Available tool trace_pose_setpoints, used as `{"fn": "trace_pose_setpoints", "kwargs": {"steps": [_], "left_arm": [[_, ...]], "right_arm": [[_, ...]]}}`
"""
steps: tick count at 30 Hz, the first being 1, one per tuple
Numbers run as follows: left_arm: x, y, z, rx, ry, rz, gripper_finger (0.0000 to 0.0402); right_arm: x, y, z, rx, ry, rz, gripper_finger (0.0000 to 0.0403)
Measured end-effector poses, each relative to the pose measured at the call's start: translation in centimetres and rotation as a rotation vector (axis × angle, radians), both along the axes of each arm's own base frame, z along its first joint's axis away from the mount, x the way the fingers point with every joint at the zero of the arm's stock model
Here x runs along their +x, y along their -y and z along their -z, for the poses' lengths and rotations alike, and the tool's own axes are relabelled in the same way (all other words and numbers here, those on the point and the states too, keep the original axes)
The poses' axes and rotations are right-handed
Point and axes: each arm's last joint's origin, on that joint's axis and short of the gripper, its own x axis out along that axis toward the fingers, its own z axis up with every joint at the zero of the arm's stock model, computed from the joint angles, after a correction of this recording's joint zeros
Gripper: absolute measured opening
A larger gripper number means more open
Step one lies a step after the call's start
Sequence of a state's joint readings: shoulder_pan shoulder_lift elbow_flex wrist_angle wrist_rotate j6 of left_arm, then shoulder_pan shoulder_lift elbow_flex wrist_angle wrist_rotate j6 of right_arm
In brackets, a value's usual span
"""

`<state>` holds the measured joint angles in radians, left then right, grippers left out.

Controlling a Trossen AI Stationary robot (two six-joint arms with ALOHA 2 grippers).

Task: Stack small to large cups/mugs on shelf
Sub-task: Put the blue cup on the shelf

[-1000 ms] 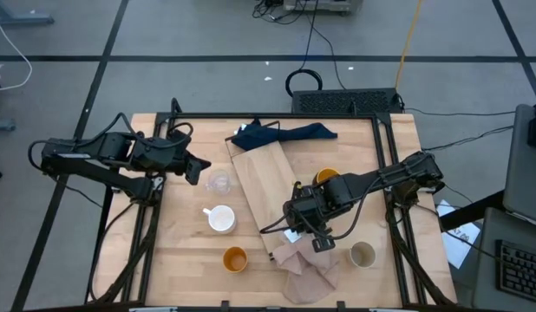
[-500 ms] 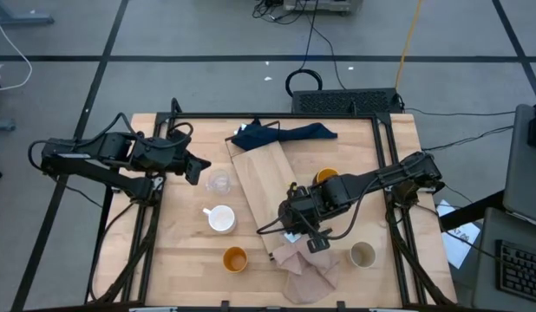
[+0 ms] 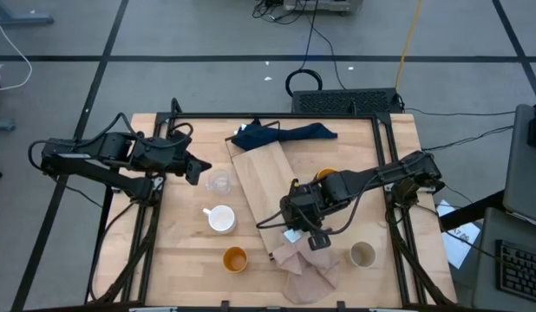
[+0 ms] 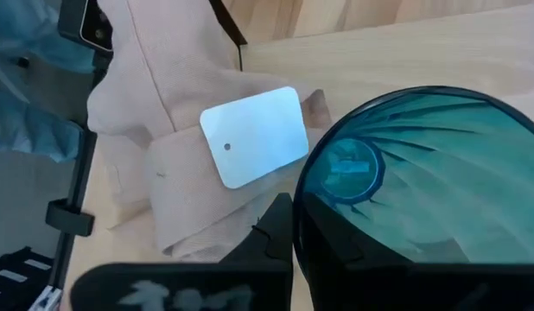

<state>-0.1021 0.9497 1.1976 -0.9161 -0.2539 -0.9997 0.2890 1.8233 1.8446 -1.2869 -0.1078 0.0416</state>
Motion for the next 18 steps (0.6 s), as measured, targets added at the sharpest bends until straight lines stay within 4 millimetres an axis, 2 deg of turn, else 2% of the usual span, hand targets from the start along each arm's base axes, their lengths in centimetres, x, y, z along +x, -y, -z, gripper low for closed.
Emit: {"fn": "trace_pose_setpoints", "kwargs": {"steps": [6,14,18], "left_arm": [[0.8,0.3,0.1,0.005,-0.005,0.108,0.0039],[4.3,1.8,0.5,0.122,0.050,0.399,0.0149],[5.9,2.6,1.4,0.173,0.030,0.545,0.0183]], "right_arm": [[0.1,0.1,0.0,0.004,0.004,0.008,0.0000],[0.2,0.4,-0.9,0.028,0.074,0.036,0.0000],[-0.1,0.8,-1.4,0.035,0.093,0.049,0.0000]]}}
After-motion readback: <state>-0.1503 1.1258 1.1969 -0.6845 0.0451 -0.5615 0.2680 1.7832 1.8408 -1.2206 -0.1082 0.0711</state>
